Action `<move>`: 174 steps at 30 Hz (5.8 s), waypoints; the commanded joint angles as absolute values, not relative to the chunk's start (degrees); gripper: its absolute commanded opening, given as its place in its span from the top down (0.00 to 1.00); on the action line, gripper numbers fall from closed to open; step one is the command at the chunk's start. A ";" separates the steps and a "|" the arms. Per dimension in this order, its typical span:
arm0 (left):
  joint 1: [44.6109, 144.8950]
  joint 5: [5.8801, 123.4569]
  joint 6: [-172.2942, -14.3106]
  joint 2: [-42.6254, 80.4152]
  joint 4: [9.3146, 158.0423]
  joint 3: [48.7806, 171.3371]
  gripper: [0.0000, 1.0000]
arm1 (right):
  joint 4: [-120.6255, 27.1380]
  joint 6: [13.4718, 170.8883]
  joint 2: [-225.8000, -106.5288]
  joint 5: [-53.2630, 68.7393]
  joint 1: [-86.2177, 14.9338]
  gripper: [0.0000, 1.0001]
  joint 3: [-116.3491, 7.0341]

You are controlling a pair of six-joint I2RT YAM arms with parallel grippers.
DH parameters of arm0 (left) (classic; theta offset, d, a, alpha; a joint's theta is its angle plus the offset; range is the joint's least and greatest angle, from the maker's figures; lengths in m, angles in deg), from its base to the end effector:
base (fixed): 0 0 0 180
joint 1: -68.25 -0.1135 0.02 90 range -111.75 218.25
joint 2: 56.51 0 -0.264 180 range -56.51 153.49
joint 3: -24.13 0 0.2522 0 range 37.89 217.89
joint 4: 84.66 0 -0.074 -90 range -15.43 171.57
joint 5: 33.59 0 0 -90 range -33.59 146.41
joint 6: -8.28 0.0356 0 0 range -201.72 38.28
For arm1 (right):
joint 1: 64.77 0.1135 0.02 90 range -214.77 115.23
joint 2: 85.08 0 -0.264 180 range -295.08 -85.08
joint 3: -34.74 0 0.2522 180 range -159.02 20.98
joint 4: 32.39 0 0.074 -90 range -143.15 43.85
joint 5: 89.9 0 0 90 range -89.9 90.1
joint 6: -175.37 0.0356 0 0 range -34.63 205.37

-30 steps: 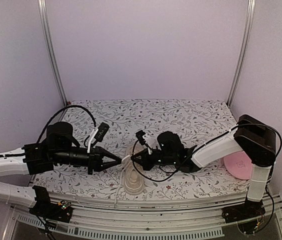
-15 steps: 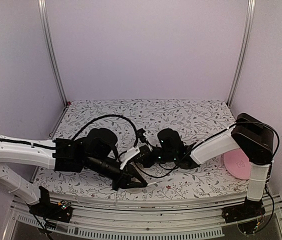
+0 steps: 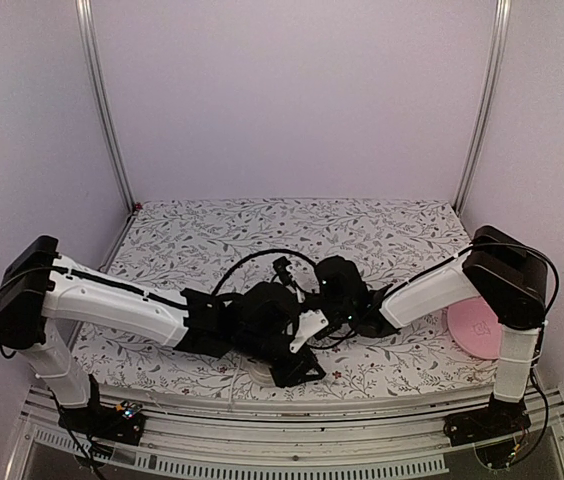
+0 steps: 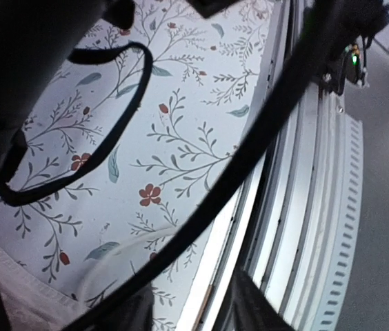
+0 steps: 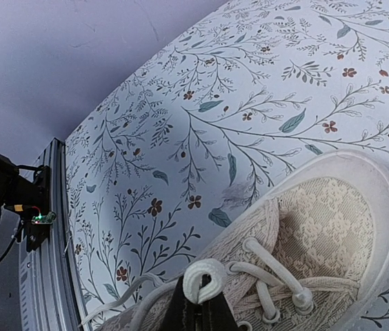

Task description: Tie the shoes

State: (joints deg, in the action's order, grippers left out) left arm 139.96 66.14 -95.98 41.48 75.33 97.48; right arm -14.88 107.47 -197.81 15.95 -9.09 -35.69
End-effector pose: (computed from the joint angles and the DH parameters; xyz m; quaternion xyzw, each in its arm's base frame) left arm 0.1084 -0.3471 0.1931 0.4705 0.7905 -0.3191 0.2276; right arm 0.2213 0.3415 0.1419 -0.3121 0.7773 0.4255 0.3425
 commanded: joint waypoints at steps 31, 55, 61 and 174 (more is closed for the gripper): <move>113.32 77.99 -114.46 28.61 96.97 79.28 0.55 | -7.17 101.01 -194.51 18.16 -8.76 0.98 -31.51; 113.43 77.57 -115.63 34.88 99.31 80.49 0.72 | -7.23 99.89 -194.62 18.55 -7.96 0.98 -31.99; 113.41 77.33 -115.72 35.47 99.73 80.91 0.89 | -7.22 99.77 -194.55 18.31 -7.94 0.98 -32.01; 112.01 74.48 -110.79 29.01 95.73 79.78 1.00 | -24.58 95.69 -184.83 19.40 -4.25 0.98 -29.43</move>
State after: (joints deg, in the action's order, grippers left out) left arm 113.11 73.88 -112.73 28.94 96.03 77.64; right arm -19.95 97.07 -181.88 16.54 -5.72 -25.20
